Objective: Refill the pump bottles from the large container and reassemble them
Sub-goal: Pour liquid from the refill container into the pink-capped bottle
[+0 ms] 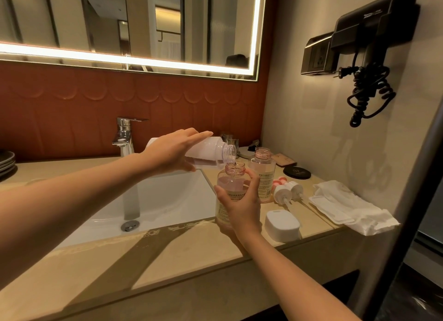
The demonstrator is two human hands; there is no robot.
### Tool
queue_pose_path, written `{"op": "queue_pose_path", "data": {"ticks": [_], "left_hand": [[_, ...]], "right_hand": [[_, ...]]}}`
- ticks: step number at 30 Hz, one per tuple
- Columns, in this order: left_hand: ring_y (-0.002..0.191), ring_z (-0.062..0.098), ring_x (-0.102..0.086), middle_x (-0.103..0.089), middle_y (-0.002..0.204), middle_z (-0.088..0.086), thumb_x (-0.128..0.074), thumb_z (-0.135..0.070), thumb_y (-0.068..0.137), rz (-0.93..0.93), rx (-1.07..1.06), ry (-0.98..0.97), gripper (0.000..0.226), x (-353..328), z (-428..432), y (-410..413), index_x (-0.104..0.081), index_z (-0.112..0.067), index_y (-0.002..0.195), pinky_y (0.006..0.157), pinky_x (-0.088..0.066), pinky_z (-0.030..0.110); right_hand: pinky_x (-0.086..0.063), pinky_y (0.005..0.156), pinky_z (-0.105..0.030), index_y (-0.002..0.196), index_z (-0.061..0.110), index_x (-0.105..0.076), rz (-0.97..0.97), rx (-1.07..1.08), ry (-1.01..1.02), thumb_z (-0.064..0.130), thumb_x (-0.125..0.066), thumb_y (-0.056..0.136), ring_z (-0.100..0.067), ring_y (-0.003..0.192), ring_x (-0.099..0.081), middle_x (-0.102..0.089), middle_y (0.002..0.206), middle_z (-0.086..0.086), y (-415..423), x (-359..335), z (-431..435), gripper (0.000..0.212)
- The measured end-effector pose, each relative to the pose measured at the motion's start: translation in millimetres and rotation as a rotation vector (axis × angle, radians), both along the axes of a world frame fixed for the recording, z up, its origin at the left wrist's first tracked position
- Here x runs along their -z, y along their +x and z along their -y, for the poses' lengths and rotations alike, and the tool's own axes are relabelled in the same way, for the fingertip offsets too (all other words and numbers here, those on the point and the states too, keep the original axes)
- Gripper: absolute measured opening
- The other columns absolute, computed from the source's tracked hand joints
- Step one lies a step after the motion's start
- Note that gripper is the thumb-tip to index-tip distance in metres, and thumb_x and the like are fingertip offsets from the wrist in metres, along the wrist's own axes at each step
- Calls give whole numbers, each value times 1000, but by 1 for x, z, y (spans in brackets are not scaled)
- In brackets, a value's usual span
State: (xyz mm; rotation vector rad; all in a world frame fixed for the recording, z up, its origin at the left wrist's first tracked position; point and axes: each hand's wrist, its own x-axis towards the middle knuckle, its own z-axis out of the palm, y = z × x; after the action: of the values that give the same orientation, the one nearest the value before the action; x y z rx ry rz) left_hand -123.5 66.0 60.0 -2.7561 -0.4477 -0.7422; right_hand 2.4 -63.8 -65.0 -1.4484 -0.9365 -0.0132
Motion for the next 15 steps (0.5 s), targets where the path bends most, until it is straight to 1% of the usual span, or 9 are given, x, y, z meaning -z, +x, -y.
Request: {"op": "queue_pose_path", "data": {"ticks": [6,8,11,15], "left_hand": [[117,19,-46,-47,133,3,-75,-26,76,6,-3,3,89,0,1,0,-21,-27,147,92,-45,30],[117,18,-45,-46,134,2,-75,-26,76,4,-7,5,89,1,2,0,-20,-27,147,92,-44,29],[118,18,-45,-46,134,2,-74,-27,77,2,-8,5,89,1,2,0,-20,-27,147,94,-44,30],[118,19,-45,-46,134,2,-74,-27,77,1,-11,5,89,1,2,0,-20,-27,147,94,-44,30]], "right_hand": [[-53,87,-36,131,41,-21,6,8,4,48,-71,74,-18,118,-50,-44,137,0,0,0,1,75],[-53,87,-35,131,40,-21,3,6,5,47,-71,74,-19,118,-50,-44,137,-1,-1,-1,1,76],[-53,83,-30,131,40,-21,5,8,1,47,-71,75,-18,117,-50,-43,137,0,0,-1,1,75],[-53,83,-30,131,40,-21,6,10,3,47,-71,75,-17,117,-50,-43,137,1,0,0,1,75]]}}
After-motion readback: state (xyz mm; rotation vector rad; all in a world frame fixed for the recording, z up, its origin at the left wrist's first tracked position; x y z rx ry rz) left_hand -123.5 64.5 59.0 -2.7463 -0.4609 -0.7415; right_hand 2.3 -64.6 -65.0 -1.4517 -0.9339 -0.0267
